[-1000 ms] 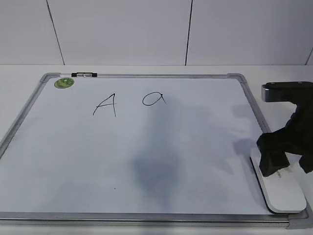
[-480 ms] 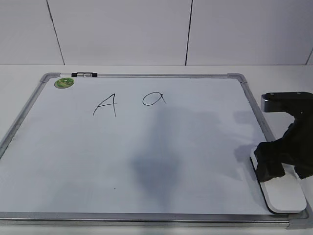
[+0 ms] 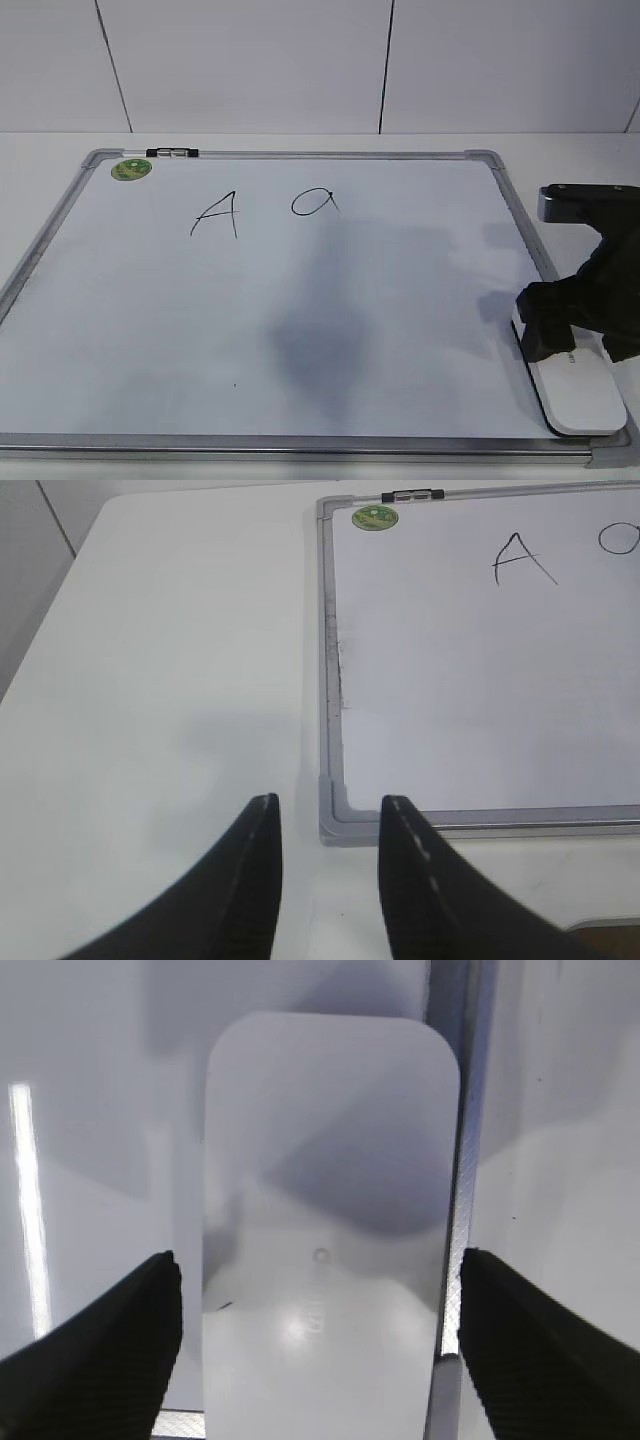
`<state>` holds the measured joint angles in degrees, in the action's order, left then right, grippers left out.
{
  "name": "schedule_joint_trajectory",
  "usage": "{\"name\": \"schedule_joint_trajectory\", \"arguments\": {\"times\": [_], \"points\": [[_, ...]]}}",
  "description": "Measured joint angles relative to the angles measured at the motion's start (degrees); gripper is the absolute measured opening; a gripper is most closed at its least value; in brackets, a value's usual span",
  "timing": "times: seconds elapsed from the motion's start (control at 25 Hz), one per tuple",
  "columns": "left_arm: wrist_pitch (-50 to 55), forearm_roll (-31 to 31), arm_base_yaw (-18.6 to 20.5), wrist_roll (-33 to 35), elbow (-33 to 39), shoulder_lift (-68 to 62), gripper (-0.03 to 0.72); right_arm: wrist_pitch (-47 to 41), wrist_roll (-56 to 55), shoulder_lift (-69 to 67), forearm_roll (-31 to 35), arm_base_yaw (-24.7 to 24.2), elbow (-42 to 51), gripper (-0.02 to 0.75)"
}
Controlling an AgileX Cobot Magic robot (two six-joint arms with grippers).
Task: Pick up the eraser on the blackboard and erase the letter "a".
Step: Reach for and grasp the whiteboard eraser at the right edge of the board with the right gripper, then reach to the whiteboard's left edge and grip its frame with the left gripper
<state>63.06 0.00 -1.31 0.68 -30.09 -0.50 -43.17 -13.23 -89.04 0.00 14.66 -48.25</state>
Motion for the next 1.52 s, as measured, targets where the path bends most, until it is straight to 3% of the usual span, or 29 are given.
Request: {"name": "schedule_joint_trajectory", "arguments": {"times": [1.28, 1.52], "points": [[0.0, 0.0, 0.0, 0.0, 0.0, 0.0, 0.236, 1.8, -1.8, -4.7, -0.4, 0.0, 0.0, 0.658], [0.0, 0.0, 0.0, 0.0, 0.0, 0.0, 0.236, 2.3, -2.6, -4.7, -0.4, 0.0, 0.0, 0.580]]}}
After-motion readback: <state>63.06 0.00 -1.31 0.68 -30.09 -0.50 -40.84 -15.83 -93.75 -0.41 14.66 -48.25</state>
